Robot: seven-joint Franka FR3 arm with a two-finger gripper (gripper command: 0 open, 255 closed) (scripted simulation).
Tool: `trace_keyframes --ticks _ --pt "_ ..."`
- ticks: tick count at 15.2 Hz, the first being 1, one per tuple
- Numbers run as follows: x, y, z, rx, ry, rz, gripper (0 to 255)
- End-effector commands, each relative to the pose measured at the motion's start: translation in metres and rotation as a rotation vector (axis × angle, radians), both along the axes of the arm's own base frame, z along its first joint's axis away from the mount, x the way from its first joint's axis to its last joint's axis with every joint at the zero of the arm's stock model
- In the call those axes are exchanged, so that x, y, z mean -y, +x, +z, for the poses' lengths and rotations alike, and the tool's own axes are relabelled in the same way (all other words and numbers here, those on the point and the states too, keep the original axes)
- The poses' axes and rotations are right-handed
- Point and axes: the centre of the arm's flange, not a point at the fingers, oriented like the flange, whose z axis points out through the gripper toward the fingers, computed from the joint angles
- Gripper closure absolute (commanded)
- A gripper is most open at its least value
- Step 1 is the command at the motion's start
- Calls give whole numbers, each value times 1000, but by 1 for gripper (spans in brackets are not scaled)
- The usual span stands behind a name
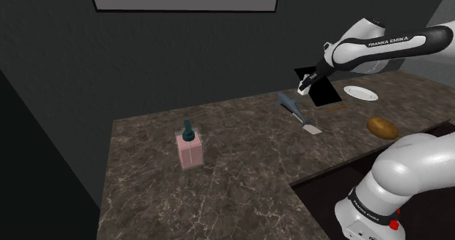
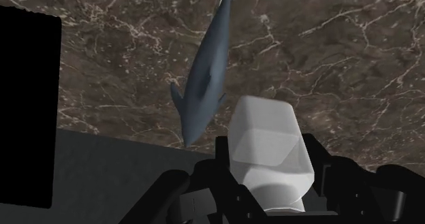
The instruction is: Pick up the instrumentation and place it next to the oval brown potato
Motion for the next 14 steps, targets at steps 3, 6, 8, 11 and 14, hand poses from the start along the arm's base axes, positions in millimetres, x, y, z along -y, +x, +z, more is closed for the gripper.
trace_keyframes --ticks 3,6,8,11,14 --pt "33 -43 1 0 0 2 255" --pt "59 -73 1 0 0 2 255" --pt "76 -92 1 0 0 2 255" --pt "103 -122 1 0 0 2 255" --pt "129 -152 1 0 0 2 255"
